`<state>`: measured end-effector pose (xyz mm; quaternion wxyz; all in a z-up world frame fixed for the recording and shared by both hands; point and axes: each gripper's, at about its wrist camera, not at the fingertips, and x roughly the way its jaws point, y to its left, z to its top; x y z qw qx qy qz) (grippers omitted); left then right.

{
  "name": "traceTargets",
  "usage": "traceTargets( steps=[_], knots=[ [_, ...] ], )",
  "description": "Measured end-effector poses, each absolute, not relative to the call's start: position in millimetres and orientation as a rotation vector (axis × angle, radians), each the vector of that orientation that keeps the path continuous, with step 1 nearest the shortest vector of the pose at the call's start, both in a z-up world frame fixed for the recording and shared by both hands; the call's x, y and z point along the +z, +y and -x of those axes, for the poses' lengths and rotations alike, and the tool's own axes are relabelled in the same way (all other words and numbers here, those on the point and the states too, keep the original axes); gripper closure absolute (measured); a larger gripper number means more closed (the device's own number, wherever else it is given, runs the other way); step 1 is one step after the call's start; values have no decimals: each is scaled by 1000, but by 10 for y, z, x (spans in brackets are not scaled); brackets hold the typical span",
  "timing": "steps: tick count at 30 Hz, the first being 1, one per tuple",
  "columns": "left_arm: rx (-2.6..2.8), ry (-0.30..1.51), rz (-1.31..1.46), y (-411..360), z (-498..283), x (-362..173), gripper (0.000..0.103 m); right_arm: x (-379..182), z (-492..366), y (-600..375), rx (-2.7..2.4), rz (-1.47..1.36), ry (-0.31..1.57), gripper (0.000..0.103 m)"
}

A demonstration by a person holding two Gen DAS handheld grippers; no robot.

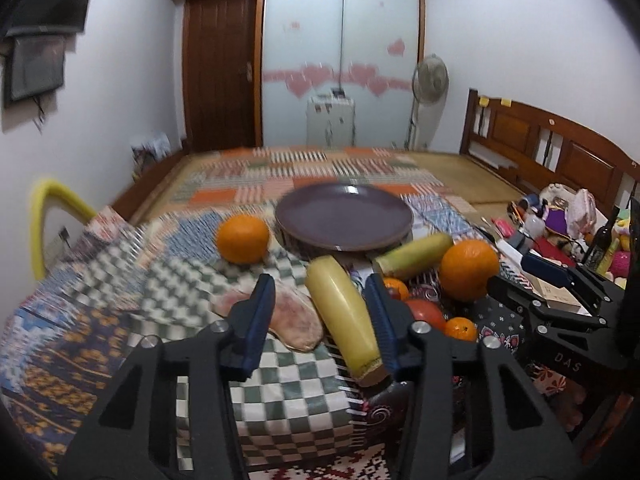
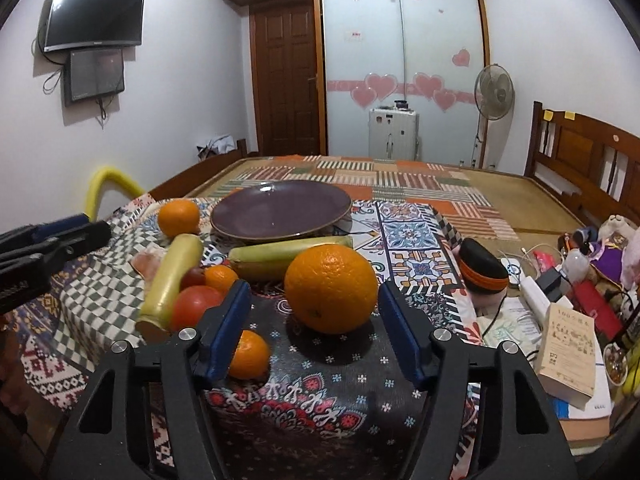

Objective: Organize fruits
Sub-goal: 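Grasp the yellow cylinder with the left tool while the right tool grasps the large orange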

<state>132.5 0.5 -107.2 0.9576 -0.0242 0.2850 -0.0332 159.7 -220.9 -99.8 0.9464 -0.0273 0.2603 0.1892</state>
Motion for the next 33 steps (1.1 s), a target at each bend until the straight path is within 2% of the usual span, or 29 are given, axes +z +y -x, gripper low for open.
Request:
traceTargets(
  steps=[12, 26, 33],
  knots=[
    [-66, 728, 129, -36, -1807, -1402, 57, -1089, -1914, -2185, 426, 42, 582, 39],
    [-61, 732, 119, -129, -1976, -1506, 57, -1188, -2151, -2156, 429, 48, 624, 34],
    [-80, 723, 86, -155, -1972, -1501, 59, -1273, -2183, -2087, 457, 44, 656, 35]
  ],
)
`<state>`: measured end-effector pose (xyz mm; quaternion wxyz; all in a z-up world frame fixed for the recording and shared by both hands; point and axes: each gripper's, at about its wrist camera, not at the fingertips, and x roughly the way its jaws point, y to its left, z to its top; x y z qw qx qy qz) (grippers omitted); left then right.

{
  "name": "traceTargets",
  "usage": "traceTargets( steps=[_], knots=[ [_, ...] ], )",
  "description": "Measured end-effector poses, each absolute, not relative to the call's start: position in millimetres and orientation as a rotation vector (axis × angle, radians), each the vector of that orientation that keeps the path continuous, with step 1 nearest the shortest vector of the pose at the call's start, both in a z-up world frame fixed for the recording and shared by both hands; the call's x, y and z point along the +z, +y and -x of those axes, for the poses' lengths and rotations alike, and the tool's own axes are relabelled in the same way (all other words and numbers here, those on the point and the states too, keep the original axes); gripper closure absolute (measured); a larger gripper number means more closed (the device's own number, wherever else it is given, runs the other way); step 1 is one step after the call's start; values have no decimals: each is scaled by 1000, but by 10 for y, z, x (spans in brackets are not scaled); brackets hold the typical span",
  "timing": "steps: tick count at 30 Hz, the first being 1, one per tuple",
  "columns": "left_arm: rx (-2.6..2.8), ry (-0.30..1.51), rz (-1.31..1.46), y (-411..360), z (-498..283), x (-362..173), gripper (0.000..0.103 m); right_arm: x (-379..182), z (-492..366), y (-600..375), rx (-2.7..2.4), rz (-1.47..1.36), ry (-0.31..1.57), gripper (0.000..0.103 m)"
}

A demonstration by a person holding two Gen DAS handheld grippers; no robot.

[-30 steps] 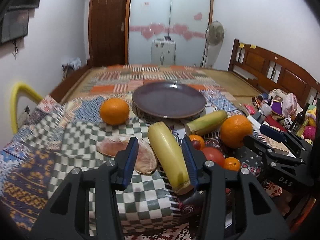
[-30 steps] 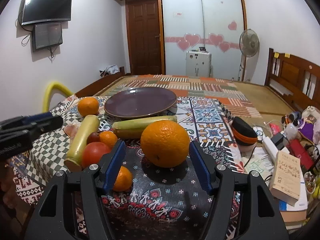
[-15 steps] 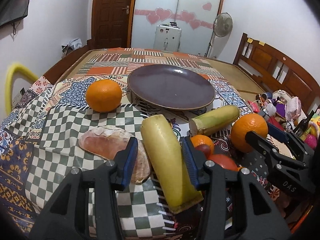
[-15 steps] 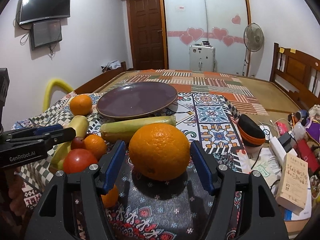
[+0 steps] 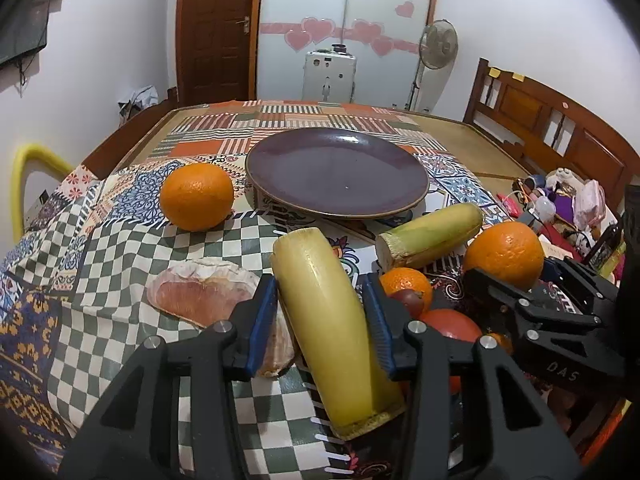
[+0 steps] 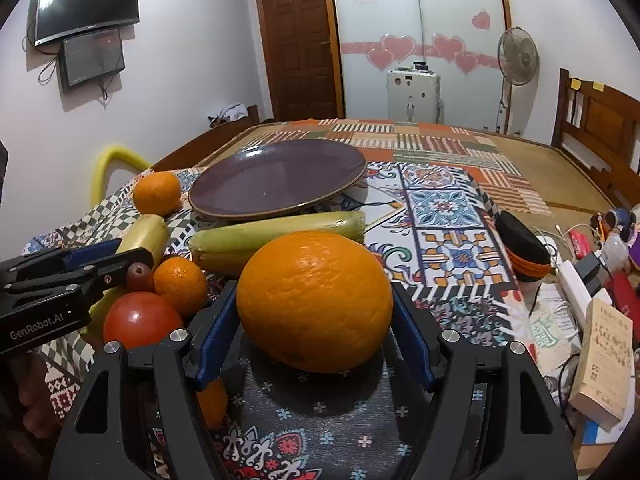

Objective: Organize fruits
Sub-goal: 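Grasp the yellow cylinder with the left tool while the right tool grasps the large orange, then carry the yellow cylinder and orange onto the purple plate and release both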

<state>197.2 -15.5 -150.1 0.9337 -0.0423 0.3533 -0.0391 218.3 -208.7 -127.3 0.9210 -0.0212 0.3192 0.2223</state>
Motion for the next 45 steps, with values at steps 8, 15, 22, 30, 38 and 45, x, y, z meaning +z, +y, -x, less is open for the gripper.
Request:
traceTargets(
  steps=[8, 15, 22, 30, 38, 45],
  knots=[
    [-106, 733, 35, -74, -1941, -1457, 62, -1273, -2166, -2123, 461, 37, 656, 36],
    [-120, 768, 22, -65, -1964, -1501, 62, -1271, -2176, -2120, 455, 32, 656, 36],
    [-82, 756, -28, -173, -1987, -1517, 63, -1261, -2178, -2156, 458, 21, 657, 36],
    [-81, 708, -18, -121, -1907, -1369, 64, -1133, -2151, -2188, 453, 27, 623, 36],
    [-90, 625, 25, -6, -1819, -1017, 66, -888, -2153, -2183, 446, 54, 559, 36],
    [-103, 575, 61, 57, -1904, -780, 66, -687, -2299, -2147, 442, 62, 505, 36]
  ],
)
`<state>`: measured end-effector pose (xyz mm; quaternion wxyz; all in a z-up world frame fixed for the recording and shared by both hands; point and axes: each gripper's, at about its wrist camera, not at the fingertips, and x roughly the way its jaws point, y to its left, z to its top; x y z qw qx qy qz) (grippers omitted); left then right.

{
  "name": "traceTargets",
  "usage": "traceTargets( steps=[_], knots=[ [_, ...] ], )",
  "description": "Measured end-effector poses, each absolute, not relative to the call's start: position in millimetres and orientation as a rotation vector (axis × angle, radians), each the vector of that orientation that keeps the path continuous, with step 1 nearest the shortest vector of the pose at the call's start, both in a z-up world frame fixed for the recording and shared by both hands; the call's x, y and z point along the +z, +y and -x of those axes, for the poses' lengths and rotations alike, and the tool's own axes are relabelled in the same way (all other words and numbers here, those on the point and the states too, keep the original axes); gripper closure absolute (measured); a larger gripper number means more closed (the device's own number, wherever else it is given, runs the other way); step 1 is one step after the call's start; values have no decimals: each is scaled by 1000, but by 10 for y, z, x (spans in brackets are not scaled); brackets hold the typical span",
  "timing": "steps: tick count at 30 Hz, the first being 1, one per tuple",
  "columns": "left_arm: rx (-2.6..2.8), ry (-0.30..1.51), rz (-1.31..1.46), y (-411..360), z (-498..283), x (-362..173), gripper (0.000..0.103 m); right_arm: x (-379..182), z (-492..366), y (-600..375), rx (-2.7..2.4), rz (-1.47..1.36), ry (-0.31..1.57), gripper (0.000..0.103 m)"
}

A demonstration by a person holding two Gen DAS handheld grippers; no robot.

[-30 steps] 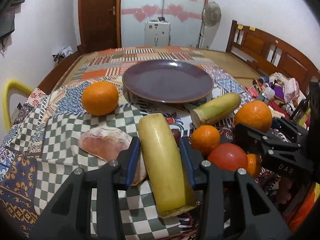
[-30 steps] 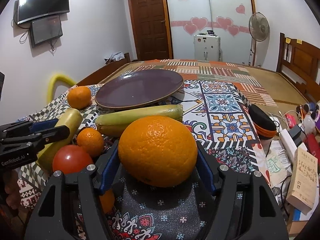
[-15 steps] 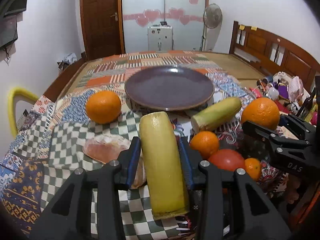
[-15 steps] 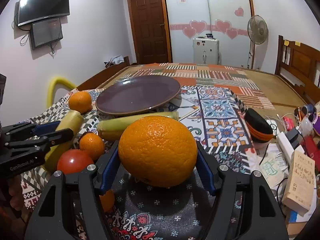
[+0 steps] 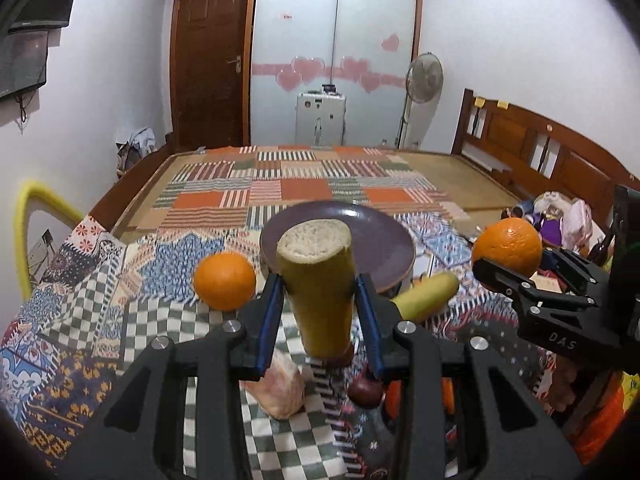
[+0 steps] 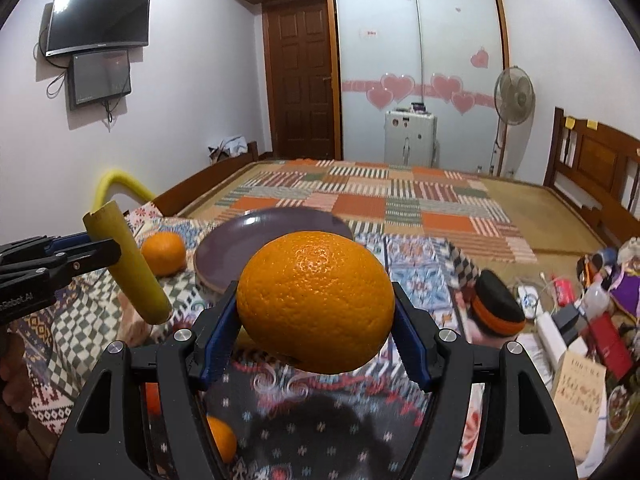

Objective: Organize fruits
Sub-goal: 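Carry the yellow cylinder and orange onto the purple plate and release both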

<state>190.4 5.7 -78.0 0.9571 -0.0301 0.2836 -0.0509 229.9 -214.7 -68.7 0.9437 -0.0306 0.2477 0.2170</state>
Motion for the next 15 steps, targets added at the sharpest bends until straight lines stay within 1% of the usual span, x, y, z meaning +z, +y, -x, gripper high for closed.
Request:
traceTargets(
  steps=[8, 15],
  knots=[
    [-98, 510, 13, -10, -2091, -525, 67, -561, -2557, -2048, 449, 78, 470, 36],
    [-59, 493, -4, 7, -2346, -499, 67, -544, -2801, -1908, 450, 105, 443, 36]
  ],
)
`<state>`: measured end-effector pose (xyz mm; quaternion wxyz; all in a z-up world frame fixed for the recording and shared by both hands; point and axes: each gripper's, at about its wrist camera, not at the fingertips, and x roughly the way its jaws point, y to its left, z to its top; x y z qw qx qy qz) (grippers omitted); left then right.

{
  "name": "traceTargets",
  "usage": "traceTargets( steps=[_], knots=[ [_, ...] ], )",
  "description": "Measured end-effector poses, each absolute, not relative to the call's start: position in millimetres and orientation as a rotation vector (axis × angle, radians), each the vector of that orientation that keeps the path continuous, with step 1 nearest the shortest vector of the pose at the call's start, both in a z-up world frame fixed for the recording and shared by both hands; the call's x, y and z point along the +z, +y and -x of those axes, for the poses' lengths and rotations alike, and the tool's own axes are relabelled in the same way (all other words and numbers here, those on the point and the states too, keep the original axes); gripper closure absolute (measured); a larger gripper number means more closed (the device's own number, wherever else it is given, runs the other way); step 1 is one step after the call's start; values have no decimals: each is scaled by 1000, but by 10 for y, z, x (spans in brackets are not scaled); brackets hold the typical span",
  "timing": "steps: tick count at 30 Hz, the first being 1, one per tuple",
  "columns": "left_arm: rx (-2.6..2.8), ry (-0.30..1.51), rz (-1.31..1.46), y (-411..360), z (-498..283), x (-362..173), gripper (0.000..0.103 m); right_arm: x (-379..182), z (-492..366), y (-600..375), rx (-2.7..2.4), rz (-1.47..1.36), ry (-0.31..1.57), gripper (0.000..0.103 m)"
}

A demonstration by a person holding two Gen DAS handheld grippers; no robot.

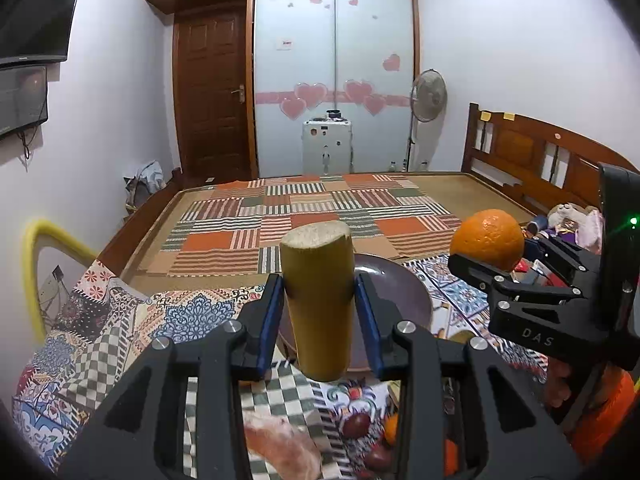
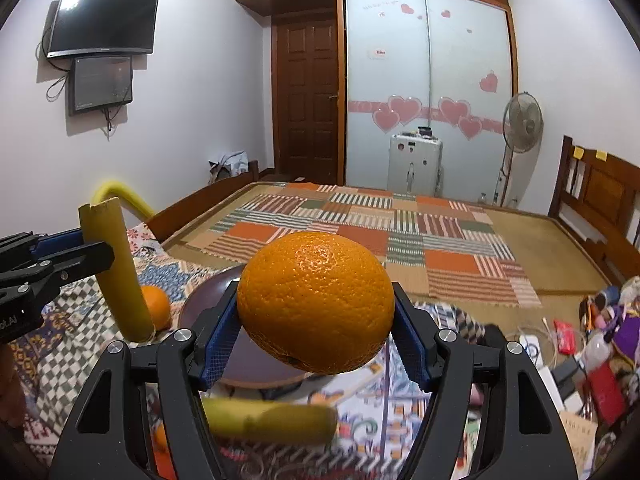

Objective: Organize fruits
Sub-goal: 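Carry the yellow cylinder and orange onto the purple plate and release both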

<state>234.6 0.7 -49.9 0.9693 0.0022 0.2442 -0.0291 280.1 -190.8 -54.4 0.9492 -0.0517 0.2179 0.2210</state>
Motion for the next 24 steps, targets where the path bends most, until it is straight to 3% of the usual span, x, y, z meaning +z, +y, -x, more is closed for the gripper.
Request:
traceTargets(
  steps=[11, 24],
  knots=[
    [-44, 589, -17, 49, -2887, -763, 67, -729, -3129, -1661, 446, 205, 497, 36],
    [-84, 691, -20, -2, -3299, -888, 67, -971, -3504, -1448, 517, 270, 708, 36]
  ],
)
